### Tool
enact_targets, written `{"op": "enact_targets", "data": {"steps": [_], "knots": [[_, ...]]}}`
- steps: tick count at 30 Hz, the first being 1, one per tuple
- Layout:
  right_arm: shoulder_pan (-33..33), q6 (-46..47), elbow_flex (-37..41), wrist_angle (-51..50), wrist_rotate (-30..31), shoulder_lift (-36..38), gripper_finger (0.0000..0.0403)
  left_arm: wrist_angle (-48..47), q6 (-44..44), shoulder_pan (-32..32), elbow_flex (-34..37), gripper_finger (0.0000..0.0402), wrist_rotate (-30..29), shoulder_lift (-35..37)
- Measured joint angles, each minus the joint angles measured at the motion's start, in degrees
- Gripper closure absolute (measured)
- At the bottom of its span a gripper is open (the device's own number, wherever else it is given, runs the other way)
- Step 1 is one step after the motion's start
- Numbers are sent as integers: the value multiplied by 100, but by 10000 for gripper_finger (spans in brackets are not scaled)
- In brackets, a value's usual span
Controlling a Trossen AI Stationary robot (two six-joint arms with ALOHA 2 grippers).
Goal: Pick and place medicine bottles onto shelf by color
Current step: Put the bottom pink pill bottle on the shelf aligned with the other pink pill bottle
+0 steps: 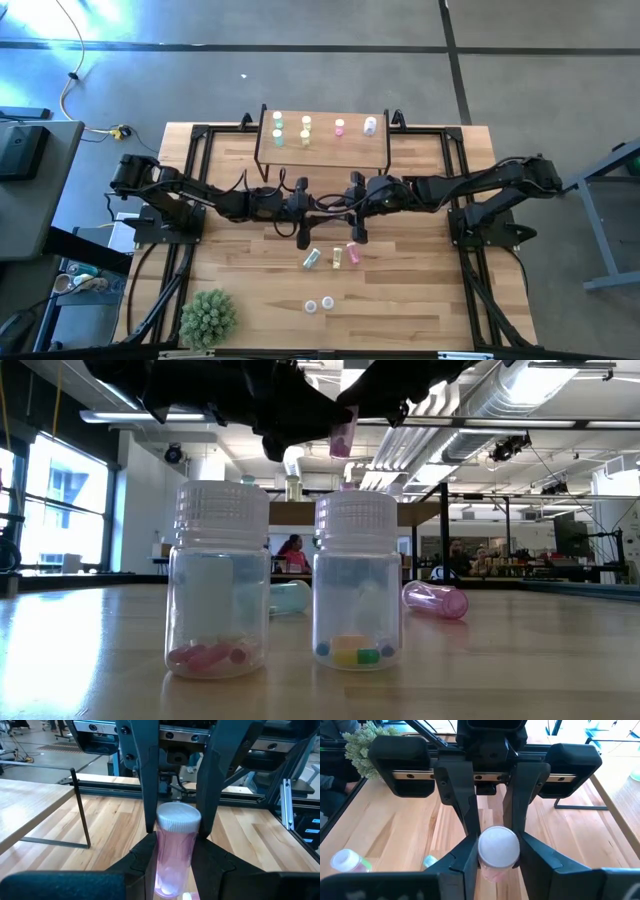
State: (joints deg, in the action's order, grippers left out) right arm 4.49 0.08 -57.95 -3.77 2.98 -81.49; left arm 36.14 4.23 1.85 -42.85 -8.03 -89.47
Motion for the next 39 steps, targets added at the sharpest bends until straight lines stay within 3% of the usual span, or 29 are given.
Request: {"op": "enact_targets", "data": {"steps": [12, 28, 39], "knots": [[0, 0, 0, -13, 0, 2, 296, 2, 2, 0, 0, 304, -11, 0], [-2, 9, 9, -70, 103, 17, 297, -158, -75, 0, 0, 176, -12, 97], [-4, -6, -574, -980, 522, 24, 297, -1546, 9, 81, -2, 173, -13, 983]]}}
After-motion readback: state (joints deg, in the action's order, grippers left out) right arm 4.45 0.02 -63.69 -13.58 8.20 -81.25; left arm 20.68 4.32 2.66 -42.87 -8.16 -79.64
